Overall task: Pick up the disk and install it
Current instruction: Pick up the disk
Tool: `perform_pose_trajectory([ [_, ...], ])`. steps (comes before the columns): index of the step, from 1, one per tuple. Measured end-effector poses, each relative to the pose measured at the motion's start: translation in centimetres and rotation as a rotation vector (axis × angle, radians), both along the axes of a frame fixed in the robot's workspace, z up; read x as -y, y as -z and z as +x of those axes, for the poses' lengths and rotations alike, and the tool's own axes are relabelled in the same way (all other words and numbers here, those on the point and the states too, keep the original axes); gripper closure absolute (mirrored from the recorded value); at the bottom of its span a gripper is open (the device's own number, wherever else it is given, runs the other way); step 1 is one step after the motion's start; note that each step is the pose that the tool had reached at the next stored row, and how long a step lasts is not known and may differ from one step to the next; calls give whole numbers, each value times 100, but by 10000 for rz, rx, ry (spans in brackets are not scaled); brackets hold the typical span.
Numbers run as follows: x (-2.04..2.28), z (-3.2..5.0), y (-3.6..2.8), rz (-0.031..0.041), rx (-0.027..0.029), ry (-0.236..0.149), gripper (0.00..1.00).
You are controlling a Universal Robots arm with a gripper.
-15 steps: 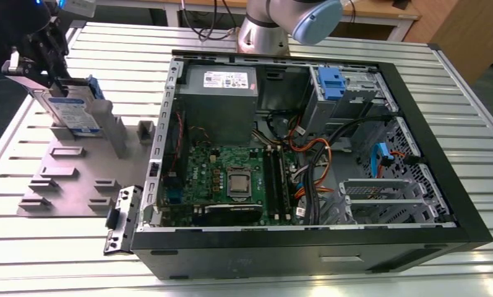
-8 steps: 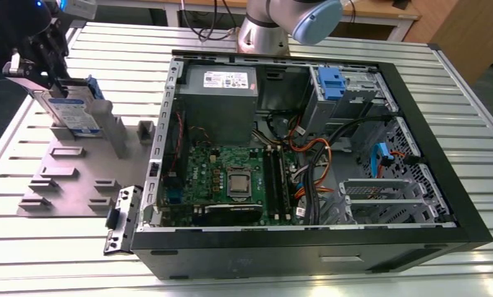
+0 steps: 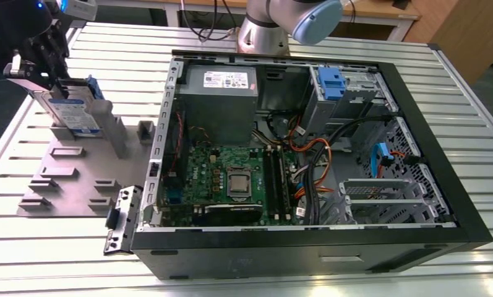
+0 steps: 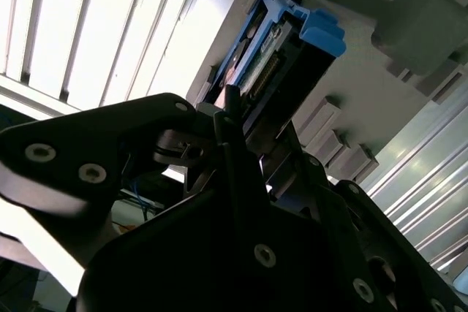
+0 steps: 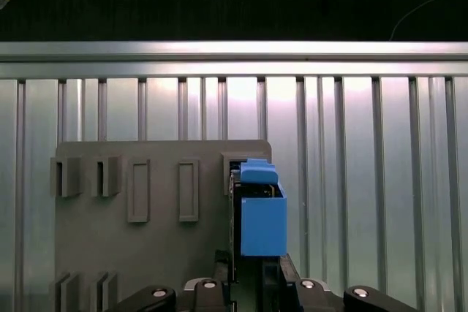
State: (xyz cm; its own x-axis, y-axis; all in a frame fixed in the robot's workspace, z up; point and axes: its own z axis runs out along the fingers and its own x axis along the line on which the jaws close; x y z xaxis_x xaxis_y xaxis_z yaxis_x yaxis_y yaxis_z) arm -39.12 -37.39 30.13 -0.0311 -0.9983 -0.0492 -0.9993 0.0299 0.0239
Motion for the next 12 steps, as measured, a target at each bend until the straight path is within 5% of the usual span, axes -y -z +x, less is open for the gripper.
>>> perform_pose_trajectory([
  [12, 0, 1, -36, -13, 4, 0, 65],
])
